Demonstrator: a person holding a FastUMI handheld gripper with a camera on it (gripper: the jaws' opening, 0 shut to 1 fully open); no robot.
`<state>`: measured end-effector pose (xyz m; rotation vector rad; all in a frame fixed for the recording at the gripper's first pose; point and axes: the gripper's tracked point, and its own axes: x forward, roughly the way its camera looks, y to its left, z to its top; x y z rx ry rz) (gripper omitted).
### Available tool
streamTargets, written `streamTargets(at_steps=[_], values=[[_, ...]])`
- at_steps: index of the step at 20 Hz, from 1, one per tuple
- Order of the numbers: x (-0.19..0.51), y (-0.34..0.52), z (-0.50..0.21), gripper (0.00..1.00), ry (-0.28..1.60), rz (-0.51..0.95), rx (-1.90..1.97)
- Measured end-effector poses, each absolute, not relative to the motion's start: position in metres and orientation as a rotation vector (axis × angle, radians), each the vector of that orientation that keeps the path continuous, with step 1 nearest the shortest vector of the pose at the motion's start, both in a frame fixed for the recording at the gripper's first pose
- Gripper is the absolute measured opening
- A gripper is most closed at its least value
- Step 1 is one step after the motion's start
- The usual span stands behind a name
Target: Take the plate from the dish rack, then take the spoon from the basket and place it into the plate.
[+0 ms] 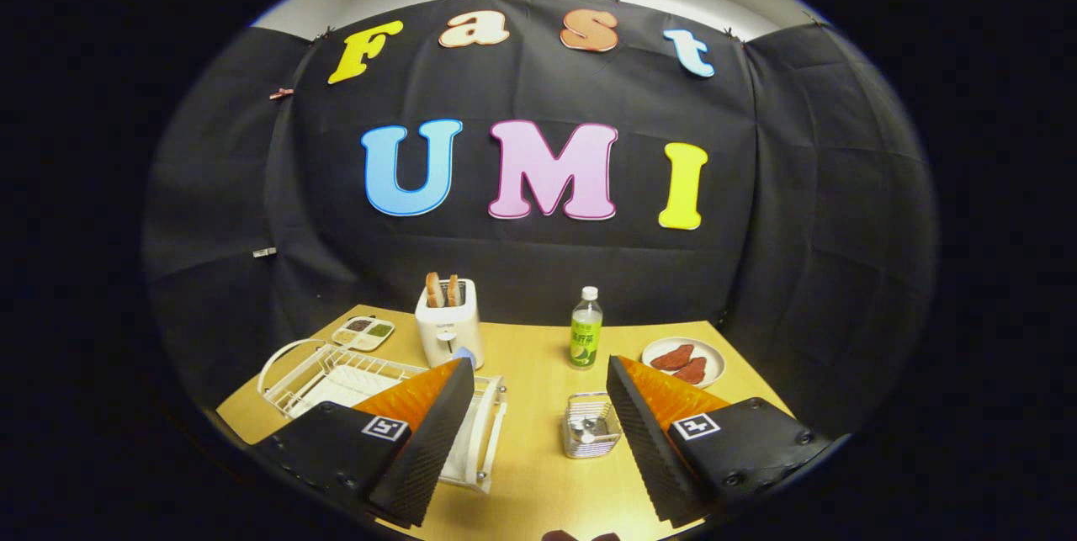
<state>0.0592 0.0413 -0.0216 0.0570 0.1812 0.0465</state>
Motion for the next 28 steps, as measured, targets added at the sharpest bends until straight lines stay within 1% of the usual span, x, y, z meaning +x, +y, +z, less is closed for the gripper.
streamTargets(at_steps=[4,8,15,17,18,19,20,23,26,27,28], values=[[0.094,0.071,-0.026,0.98,0.254,0.088,0.080],[0.121,0.105,-0.051,0.98,0.346,0.120,0.065],[0.153,0.127,-0.119,0.98,0.601,0.068,0.105],[0.156,0.133,-0.135,0.88,0.647,0.058,0.125],[0.160,0.134,-0.139,0.78,0.660,0.049,0.123],[0.162,0.134,-0.144,0.74,0.676,0.040,0.125],[0.162,0.136,-0.150,0.64,0.700,0.036,0.130],[0.161,0.145,-0.162,0.40,0.760,0.020,0.144],[0.164,0.143,-0.160,0.34,0.743,-0.004,0.120],[0.165,0.142,-0.159,0.34,0.736,-0.026,0.108],[0.164,0.140,-0.156,0.31,0.723,-0.047,0.100]])
